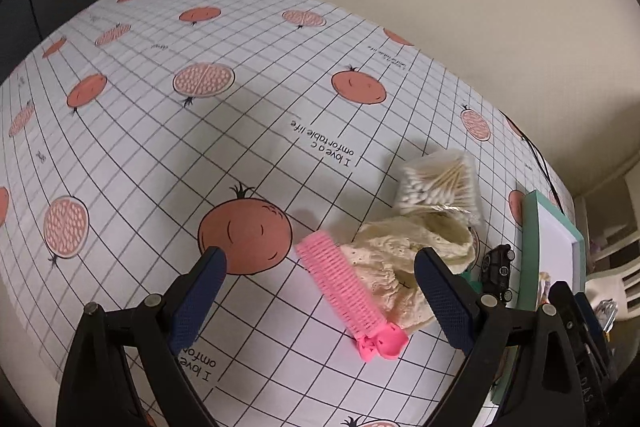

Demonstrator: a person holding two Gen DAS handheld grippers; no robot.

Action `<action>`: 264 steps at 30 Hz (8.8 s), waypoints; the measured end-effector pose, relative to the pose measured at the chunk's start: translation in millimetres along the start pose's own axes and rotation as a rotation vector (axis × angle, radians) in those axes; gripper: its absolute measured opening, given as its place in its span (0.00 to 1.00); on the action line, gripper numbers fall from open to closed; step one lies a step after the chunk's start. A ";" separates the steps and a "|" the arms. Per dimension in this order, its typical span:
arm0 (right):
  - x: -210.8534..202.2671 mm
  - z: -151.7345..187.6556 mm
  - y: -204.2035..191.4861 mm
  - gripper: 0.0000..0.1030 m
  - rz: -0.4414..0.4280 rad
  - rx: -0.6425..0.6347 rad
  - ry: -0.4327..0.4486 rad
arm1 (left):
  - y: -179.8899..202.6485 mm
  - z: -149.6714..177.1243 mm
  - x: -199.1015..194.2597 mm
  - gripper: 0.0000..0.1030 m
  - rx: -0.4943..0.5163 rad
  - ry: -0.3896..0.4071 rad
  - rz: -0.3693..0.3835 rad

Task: Organize objects
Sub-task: 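Grasp the pink hair roller with the left gripper while the right gripper grasps the black toy car, then lift and carry the pink roller and black car over the tray with both grippers, then lower the pink roller and black car into the tray and open both grippers, then move both grippers back from the tray to the pile of items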

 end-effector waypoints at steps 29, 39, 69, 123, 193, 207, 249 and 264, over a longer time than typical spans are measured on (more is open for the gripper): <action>68.4 -1.1 -3.9 0.52 -0.144 0.075 -0.200 | -4.0 17.9 39.5 0.64 -0.024 -0.147 -0.033; 84.9 16.1 -10.3 0.48 -0.189 0.059 -0.242 | -1.8 20.1 45.3 0.61 0.010 -0.134 -0.059; 89.2 25.3 2.4 0.31 -0.281 0.085 -0.251 | 5.4 26.5 48.1 0.35 0.025 -0.146 -0.031; 27.9 3.4 76.6 0.31 -0.390 0.226 -0.063 | 45.3 -20.2 -49.0 0.29 -0.008 0.065 0.189; 43.9 63.0 237.7 0.33 -0.075 0.483 -0.072 | 304.3 107.3 86.7 0.30 0.341 -0.160 0.294; 29.2 48.8 232.9 0.33 -0.079 0.480 -0.038 | 302.5 103.8 77.5 0.36 0.338 -0.155 0.306; 35.4 40.7 219.1 0.94 -0.014 0.429 -0.073 | 230.7 56.7 61.5 0.94 0.250 0.060 0.195; 33.4 32.2 209.5 1.00 0.017 0.379 -0.057 | 215.8 38.0 48.2 0.94 0.246 0.062 0.226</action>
Point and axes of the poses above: each gripper's, at about its wrist camera, not at the fingertips, and x roughly the way its jaws point, y to its right, z to its underside, the point moved 6 cm from there along x, roughly the way its jaws point, and after that the axes turned 15 degrees about -x, right-handed, at the moved point
